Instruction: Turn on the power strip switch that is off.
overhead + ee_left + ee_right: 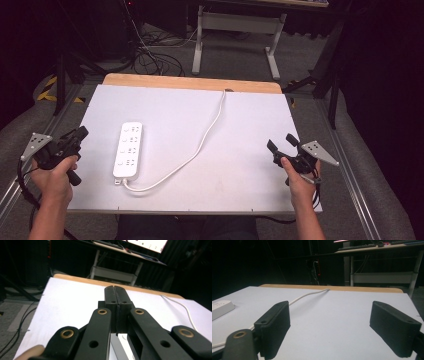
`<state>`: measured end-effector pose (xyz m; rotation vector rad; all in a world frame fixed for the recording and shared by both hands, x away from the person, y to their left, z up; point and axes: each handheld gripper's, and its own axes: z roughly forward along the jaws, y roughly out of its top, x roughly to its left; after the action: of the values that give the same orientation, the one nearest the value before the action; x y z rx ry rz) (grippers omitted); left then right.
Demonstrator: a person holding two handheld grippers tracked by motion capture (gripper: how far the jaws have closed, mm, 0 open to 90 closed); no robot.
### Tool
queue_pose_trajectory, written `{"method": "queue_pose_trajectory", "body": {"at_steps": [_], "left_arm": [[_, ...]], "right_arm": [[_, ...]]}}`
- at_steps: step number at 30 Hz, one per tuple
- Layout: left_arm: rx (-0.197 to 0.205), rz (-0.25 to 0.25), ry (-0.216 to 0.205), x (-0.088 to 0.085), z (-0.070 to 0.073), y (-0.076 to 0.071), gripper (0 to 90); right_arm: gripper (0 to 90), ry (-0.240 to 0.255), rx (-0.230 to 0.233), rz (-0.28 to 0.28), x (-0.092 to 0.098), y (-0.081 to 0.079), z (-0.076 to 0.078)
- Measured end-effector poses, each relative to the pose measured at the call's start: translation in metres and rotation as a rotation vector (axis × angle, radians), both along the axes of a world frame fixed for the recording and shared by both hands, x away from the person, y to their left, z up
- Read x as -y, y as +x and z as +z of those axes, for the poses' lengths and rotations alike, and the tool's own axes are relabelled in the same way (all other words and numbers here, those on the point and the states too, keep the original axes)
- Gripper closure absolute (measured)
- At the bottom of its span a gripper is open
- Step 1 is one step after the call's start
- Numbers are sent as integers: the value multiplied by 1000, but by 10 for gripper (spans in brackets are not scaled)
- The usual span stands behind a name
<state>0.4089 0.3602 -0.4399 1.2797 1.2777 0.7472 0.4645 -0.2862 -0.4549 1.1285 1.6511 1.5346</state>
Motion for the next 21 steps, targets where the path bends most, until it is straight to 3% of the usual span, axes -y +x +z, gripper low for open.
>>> {"method": "queue_pose_trajectory", "body": {"at_steps": [1,5,6,7,11,14,21], "left_arm": [[-3,-14,7,2,1,2,900],[-26,-62,122,12,4,14,900],[-26,-62,122,12,4,14,900],[-45,-83,161,17,5,19,900],[-90,-130,220,29,5,31,900],[-132,-137,265,37,4,41,900],[-236,-197,339,51,-3,65,900]], "right_arm": [[175,-1,4,0,-1,0,0],[183,-2,13,-3,-2,-1,1],[183,-1,16,-4,-2,-1,2],[184,-2,19,-4,-2,-1,2],[184,-2,19,-1,-2,-2,2],[184,-1,16,-2,-2,-2,1],[185,-3,11,-2,-3,-2,1]]}}
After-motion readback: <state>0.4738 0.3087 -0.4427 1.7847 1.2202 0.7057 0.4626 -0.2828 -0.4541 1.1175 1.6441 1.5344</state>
